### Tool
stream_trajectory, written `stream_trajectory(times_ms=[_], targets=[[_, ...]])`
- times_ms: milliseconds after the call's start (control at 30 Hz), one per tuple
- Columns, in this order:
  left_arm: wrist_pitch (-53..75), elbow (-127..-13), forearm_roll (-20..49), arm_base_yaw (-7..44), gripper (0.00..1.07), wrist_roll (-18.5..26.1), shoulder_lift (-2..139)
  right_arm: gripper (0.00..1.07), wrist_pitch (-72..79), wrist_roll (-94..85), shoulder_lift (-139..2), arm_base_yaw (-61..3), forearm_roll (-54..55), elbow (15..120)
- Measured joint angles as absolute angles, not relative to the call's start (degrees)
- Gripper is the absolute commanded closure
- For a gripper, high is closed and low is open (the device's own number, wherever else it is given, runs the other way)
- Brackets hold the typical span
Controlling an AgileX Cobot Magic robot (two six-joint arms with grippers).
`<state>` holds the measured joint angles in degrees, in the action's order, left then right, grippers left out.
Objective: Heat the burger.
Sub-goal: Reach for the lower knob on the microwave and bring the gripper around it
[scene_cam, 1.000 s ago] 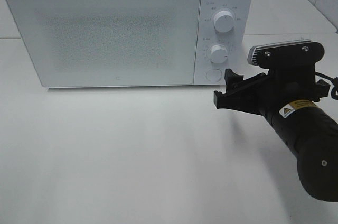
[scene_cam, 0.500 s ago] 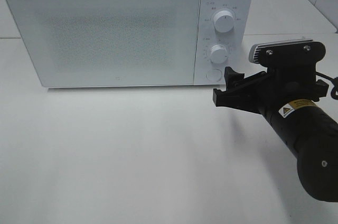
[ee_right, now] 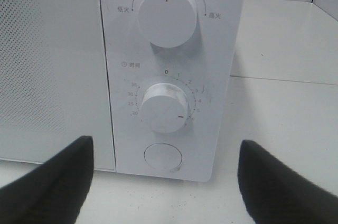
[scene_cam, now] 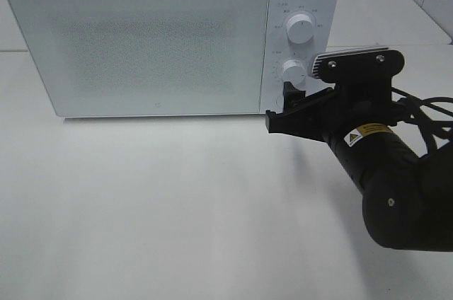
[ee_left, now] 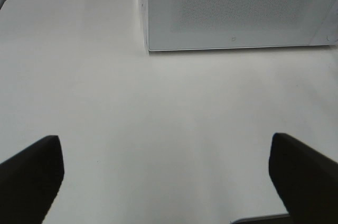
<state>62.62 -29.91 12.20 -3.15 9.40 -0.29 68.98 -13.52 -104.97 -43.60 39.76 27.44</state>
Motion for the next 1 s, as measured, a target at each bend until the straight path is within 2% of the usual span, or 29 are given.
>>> stream_trajectory(times_ms=[1000], targets=[[62.62,-29.91,12.20,-3.15,0.09,9.40,-0.29,0.36,68.53,-13.52,-114.65,-37.07,35.47,38.50]])
